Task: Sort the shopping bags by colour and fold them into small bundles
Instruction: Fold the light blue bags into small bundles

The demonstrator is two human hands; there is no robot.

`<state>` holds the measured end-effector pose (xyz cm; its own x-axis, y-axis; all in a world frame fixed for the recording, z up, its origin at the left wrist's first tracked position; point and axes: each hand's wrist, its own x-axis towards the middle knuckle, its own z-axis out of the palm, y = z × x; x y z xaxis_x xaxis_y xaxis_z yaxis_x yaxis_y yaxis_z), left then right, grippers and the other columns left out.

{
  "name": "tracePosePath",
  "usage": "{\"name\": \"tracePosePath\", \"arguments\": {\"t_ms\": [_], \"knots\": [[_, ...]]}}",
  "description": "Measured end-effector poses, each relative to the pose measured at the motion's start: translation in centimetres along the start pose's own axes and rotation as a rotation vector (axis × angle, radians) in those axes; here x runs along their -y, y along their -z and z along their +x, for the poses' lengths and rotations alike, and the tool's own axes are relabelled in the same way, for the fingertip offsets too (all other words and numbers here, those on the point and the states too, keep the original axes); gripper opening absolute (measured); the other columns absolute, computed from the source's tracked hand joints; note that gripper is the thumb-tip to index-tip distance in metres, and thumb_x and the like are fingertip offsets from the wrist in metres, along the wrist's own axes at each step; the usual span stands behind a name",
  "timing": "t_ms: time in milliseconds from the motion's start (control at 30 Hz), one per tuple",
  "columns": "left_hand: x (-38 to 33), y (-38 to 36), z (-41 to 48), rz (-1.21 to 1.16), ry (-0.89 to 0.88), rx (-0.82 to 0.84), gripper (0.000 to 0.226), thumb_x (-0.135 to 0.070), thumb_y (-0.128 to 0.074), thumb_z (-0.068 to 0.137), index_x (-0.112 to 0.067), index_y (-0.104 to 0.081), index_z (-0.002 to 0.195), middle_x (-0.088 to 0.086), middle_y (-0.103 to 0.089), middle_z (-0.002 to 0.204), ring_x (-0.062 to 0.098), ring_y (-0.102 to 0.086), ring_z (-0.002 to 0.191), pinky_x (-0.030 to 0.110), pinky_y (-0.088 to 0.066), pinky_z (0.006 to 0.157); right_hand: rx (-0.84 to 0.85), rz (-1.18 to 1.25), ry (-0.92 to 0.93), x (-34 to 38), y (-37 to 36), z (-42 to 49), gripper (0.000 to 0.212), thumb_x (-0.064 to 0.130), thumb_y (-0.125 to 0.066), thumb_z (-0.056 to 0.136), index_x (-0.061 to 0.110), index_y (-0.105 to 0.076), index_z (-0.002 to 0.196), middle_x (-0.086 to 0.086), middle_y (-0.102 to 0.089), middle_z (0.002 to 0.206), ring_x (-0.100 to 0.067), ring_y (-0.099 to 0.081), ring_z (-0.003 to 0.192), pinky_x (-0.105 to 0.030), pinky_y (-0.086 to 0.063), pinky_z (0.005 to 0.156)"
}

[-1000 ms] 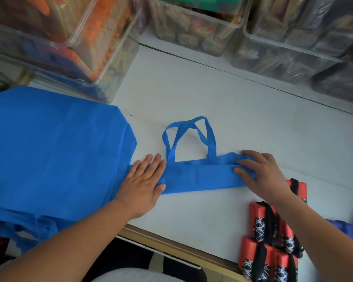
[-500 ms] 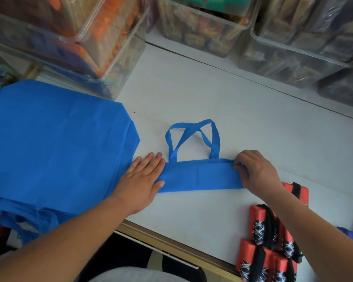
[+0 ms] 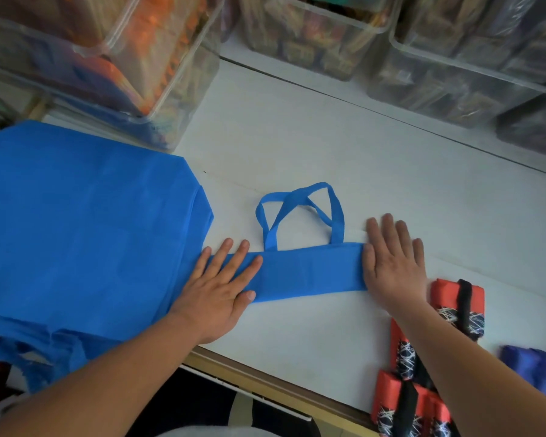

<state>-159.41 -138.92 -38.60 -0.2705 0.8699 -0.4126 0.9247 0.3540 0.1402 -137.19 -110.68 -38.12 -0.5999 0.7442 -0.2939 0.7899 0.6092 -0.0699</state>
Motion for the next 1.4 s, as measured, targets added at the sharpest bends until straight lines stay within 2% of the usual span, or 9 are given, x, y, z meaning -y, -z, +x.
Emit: {"name": "tracePosePath", "arguments": {"t_ms": [333,533,700,767,900,1067,1233,1333,1400], "knots": [[-0.4,0.2,0.2,-0.065,0.02,0.046,0.066,-0.062,-0.007,0.103,-0.039,0.026,0.155,-0.008,0.038,0.162,0.022,0.038,0.148,0.053,0.016,0.122,0.091,-0.225,-0.103,1.8,1.4,1.5,0.06,0.048,-0.003,0.104,0.034,0.014,0.161,-0.006,0.022,0.169,-0.027,0.022,0.155,-0.058,0.011,0.122],[-2.1,-0.4,0.1,-0.129,0.125,-0.01,0.066,-0.063,-0.008,0.103,-0.037,0.015,0.16,-0.006,0.031,0.166,0.025,0.03,0.152,0.053,0.012,0.122,-0.348,0.196,-0.101,9.3,3.0,-3.1,0.064,0.037,-0.041,0.103,0.008,-0.029,0.158,-0.019,-0.009,0.169,-0.036,-0.006,0.157,-0.051,-0.01,0.126],[-3.7,0.3,0.0,-0.259,0.14,0.024,0.088,-0.072,-0.026,0.097,-0.034,0.027,0.156,-0.004,0.044,0.159,0.025,0.041,0.146,0.052,0.019,0.121,0.029,0.426,-0.042,14.3,-1.7,-6.8,0.06,0.051,-0.039,0.104,0.02,-0.04,0.156,0.001,-0.008,0.171,-0.02,0.0,0.158,-0.046,-0.023,0.125],[-2.4,0.6,-0.5,-0.273,0.055,0.019,0.093,-0.063,-0.043,0.095,-0.03,0.012,0.162,-0.002,0.033,0.165,0.025,0.031,0.152,0.053,0.008,0.125,-0.054,0.36,0.025,14.1,-2.4,-6.2,0.066,0.059,-0.041,0.098,0.019,-0.051,0.149,-0.005,-0.023,0.168,-0.028,-0.015,0.157,-0.052,-0.028,0.121],[1.4,0.0,-2.5,-0.314,-0.174,-0.159,0.07,-0.033,-0.049,0.081,-0.011,-0.048,0.148,0.009,-0.037,0.162,0.032,-0.034,0.15,0.051,-0.04,0.115,0.005,0.22,0.092,13.5,-1.6,-4.6,0.08,0.078,-0.032,0.089,0.031,-0.044,0.153,0.002,-0.017,0.17,-0.023,-0.009,0.157,-0.046,-0.017,0.125],[2.4,2.2,-3.1,-0.528,-0.223,-0.278,0.047,-0.031,-0.053,0.088,-0.018,-0.062,0.132,-0.001,-0.066,0.135,0.023,-0.059,0.127,0.039,-0.055,0.098,0.135,0.284,0.065,13.8,-0.2,-4.1,0.082,0.082,-0.031,0.087,0.036,-0.04,0.154,0.011,-0.008,0.171,-0.014,0.001,0.157,-0.041,-0.009,0.127],[2.2,7.8,-3.2,-0.616,-0.111,-0.328,0.029,-0.052,-0.067,0.091,-0.029,-0.065,0.108,-0.009,-0.068,0.088,0.014,-0.062,0.082,0.031,-0.048,0.069,0.305,0.622,0.065,14.7,1.5,-5.9,0.071,0.073,-0.014,0.094,0.04,-0.051,0.146,0.02,-0.017,0.165,-0.006,-0.003,0.156,-0.035,-0.004,0.127],[1.7,10.4,-2.9,-0.617,-0.064,-0.332,0.036,-0.065,-0.065,0.084,-0.034,-0.06,0.101,-0.015,-0.06,0.073,0.01,-0.056,0.071,0.03,-0.046,0.063,0.428,0.888,-0.003,15.4,2.5,-8.7,0.049,0.068,-0.016,0.094,0.056,-0.032,0.139,0.035,-0.016,0.154,0.009,0.002,0.15,-0.023,0.003,0.124],[0.8,12.3,-2.1,-0.63,-0.064,-0.303,0.037,-0.065,-0.068,0.082,-0.034,-0.061,0.101,-0.02,-0.054,0.069,0.006,-0.052,0.068,0.027,-0.043,0.063,0.468,1.037,-0.116,15.0,1.7,-10.7,0.063,0.082,-0.02,0.087,0.055,-0.029,0.144,0.036,-0.018,0.154,0.008,0.001,0.149,-0.027,0.001,0.126]]}}
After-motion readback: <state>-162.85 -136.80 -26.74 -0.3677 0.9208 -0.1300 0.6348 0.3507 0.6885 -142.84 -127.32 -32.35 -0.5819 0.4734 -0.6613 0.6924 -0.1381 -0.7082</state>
